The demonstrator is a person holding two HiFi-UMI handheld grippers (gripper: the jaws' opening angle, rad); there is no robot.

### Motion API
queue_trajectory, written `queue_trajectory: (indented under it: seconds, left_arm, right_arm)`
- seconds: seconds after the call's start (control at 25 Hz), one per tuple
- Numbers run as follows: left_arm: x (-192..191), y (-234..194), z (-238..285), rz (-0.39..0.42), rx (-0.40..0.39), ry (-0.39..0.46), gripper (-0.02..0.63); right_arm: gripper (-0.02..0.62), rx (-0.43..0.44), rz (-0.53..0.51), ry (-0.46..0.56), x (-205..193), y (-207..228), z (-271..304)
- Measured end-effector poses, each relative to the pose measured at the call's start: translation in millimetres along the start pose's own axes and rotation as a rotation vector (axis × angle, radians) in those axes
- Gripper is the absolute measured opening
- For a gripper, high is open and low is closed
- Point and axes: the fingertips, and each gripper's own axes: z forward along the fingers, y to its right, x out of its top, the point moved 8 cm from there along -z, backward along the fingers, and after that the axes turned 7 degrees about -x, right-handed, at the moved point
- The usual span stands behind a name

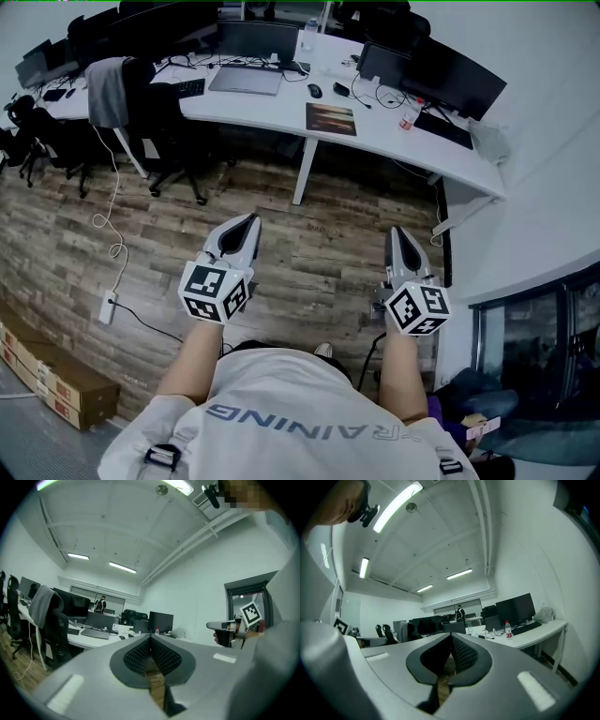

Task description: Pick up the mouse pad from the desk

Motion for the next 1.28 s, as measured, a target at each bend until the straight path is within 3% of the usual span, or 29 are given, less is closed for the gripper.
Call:
queue_trajectory:
  seconds: [0.12, 0.76, 1.04, 1.28]
  left_arm:
    - [0.4, -8.2, -1.2, -0.003, -0.006, 0.000, 0.000]
    - [-2.5, -83.3, 0.5, -0.049, -0.040, -0.032, 0.000]
    - [1.9, -95.5, 59.5, -0.046, -0.019, -0.046, 0.000]
    - [20.6, -88.3, 143.0, -0.026, 0.018, -0.042, 0.000]
  right_arm:
    - [0.014, -0.018, 0.040, 0.001, -1.7, -0.8, 4.8]
    - [0.014, -0.022, -0.006, -0.059, -15.5, -49.4, 54.9]
    - [0.014, 0.014, 0.011, -0.065, -11.1, -13.2, 117.7]
    - [0.014, 0.069, 0.016, -0.087, 4.8, 47.0, 181.9]
